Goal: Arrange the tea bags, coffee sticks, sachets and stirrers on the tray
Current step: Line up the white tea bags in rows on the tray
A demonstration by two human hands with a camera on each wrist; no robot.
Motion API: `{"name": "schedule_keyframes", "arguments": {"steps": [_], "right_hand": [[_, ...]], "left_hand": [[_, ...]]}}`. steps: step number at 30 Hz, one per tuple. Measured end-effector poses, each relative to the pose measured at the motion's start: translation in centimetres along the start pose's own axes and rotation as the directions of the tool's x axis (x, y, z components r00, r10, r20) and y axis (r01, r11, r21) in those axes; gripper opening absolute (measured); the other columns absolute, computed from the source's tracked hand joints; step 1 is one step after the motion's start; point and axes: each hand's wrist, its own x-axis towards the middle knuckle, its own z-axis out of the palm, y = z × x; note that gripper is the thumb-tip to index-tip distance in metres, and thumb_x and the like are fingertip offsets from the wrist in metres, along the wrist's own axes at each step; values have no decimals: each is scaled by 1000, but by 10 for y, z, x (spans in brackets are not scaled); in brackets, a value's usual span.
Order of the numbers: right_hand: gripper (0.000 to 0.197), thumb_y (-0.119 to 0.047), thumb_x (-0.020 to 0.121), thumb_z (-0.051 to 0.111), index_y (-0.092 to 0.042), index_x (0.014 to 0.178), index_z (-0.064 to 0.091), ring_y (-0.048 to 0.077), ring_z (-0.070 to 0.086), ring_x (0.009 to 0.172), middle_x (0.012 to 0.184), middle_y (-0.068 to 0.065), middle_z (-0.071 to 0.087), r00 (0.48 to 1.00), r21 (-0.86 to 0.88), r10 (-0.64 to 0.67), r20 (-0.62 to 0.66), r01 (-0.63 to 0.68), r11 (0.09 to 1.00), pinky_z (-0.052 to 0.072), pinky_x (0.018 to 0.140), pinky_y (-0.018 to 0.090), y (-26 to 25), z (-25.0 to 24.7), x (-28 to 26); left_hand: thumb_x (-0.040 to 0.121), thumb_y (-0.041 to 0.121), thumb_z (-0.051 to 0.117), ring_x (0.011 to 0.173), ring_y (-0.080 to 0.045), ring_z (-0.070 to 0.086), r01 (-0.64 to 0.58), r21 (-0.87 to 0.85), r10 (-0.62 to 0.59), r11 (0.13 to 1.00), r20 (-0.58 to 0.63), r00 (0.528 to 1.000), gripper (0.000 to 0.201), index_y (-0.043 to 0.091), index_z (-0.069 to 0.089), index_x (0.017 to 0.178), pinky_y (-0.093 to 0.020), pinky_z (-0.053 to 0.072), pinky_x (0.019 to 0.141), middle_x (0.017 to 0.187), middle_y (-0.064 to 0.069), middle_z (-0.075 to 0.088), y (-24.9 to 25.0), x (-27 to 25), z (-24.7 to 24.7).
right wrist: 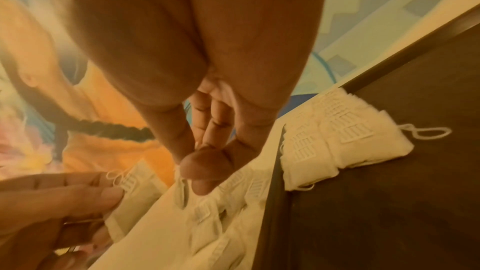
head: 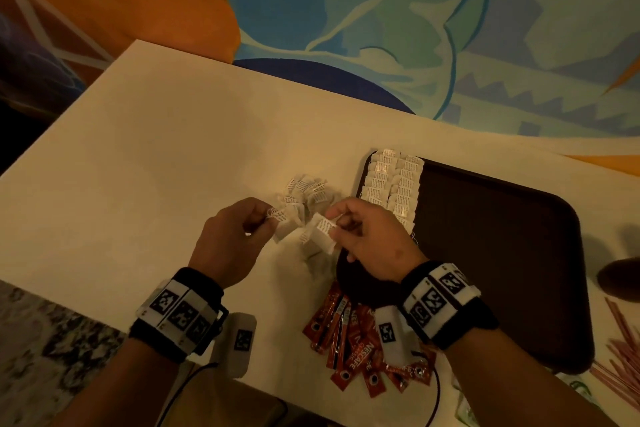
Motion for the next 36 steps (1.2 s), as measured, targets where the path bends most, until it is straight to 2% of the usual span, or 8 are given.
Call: {"name": "schedule_keyframes", "arguments": {"steps": [2, 5, 11, 14, 22, 28, 33, 36], "right_hand": [[20, -9, 94, 72, -20, 110, 70, 11, 65, 72, 96, 1, 66, 999, 52, 34, -15, -33, 998, 60, 61, 29, 5, -14, -9], [9, -15, 94, 73, -21, 99, 74, 3, 67, 71, 90, -8, 72, 998, -24, 47, -31, -48, 999, 56, 64, 20, 17, -39, -26], [8, -25, 91, 76, -33, 90, 75, 0, 67, 78, 85, -13, 73, 974, -254, 219, 54, -199, 947, 55, 76, 21, 53, -67, -52], [6, -26, 92, 74, -32, 92, 73, 2, 66, 85, 92, -12, 71, 955, -320, 293, -34, -288, 902, 58, 80, 27, 69, -64, -48], [5, -25, 93, 74, -28, 94, 71, 4, 63, 78, 90, -8, 67, 886, -188, 355, -300, -420, 888, 53, 68, 21, 80, -60, -26], [4, -30, 93, 74, -28, 96, 72, 6, 65, 80, 91, -9, 68, 855, -133, 394, -336, -457, 879, 58, 74, 28, 78, -61, -16], [17, -32, 91, 75, -27, 104, 65, 12, 64, 91, 102, -6, 64, 842, -180, 380, -384, -471, 863, 60, 83, 36, 73, -60, -15], [26, -32, 89, 77, -27, 109, 61, 15, 61, 97, 110, -4, 59, 841, -254, 350, -412, -475, 843, 58, 84, 36, 68, -59, -19]], "left_hand": [[94, 28, 70, 78, 0, 65, -48, -2, 48, 999, 27, 998, 2, 26, 69, 93, -9, 40, 64, 83, 13, 71, 12, 1, 5], [92, 27, 72, 84, 4, 66, -91, -78, 100, 993, 124, 987, 6, 29, 68, 95, -4, 43, 67, 84, 16, 72, 31, 0, 18], [91, 30, 74, 88, 0, 67, -139, -72, 156, 988, 404, 901, 10, 31, 70, 99, -22, 55, 77, 94, 12, 74, 47, 1, 72], [91, 29, 73, 88, -3, 67, -155, -21, 147, 988, 456, 878, 8, 30, 69, 98, -28, 57, 78, 95, 11, 73, 49, 12, 98], [91, 19, 72, 78, 2, 59, -201, 23, 179, 979, 364, 914, 5, 23, 72, 94, -20, 47, 69, 88, 10, 69, 56, 47, 123], [87, 21, 76, 81, -5, 61, -197, 16, 187, 980, 258, 948, 9, 29, 72, 87, -30, 56, 75, 87, 9, 66, 58, 58, 133], [89, 20, 73, 87, -9, 55, -236, 77, 218, 969, 191, 957, 19, 28, 67, 106, -24, 45, 80, 104, 7, 54, 56, 56, 136], [87, 18, 74, 94, -13, 56, -318, 107, 296, 942, 182, 938, 22, 27, 66, 106, -28, 48, 81, 110, 8, 52, 54, 48, 136]]}}
